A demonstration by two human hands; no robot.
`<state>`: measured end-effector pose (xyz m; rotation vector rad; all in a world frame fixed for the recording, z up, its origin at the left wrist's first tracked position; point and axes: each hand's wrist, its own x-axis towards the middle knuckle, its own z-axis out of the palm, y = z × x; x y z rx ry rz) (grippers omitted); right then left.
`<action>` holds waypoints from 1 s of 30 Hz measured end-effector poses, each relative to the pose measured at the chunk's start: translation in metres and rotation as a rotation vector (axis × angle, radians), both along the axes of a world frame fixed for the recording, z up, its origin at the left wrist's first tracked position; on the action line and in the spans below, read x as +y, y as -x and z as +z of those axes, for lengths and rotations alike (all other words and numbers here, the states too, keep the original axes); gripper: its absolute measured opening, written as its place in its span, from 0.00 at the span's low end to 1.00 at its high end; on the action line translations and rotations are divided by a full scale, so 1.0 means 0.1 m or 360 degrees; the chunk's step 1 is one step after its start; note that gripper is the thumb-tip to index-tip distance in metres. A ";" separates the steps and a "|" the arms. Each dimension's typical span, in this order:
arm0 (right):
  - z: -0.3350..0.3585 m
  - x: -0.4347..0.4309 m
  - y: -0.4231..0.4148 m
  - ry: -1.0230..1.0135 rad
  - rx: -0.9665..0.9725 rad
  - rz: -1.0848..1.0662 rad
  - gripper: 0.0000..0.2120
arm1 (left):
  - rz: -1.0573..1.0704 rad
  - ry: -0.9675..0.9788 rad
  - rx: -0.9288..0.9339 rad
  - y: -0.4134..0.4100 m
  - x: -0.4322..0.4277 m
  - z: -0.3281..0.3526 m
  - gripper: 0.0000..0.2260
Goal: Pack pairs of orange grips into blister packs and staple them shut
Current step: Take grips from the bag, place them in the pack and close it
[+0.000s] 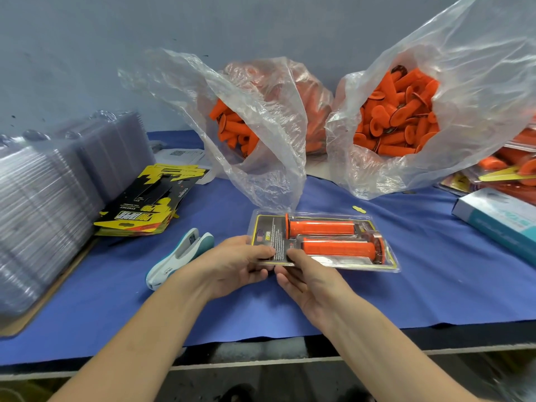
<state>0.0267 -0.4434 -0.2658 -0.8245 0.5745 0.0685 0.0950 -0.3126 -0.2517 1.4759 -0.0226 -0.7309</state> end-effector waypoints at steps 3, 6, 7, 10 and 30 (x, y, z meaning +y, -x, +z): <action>0.01 -0.01 -0.01 0.0001 0.0032 0.0037 0.05 | 0.0039 -0.0029 0.0025 0.00 -0.01 0.00 0.05; 0.01 -0.01 -0.01 -0.0013 0.0022 0.0050 0.04 | 0.0217 -0.0131 -0.0051 -0.02 -0.08 -0.04 0.07; 0.02 -0.02 -0.02 -0.0022 0.0021 0.0058 0.04 | 0.0247 -0.0150 -0.0097 -0.03 -0.09 -0.05 0.07; 0.02 -0.03 -0.02 -0.0060 0.0017 0.0068 0.04 | 0.0316 -0.0164 -0.0129 -0.03 -0.13 -0.03 0.07; 0.01 -0.07 -0.09 -0.0107 -0.0091 -0.0177 0.11 | 0.0086 -0.1286 -0.0542 0.08 0.77 0.13 0.22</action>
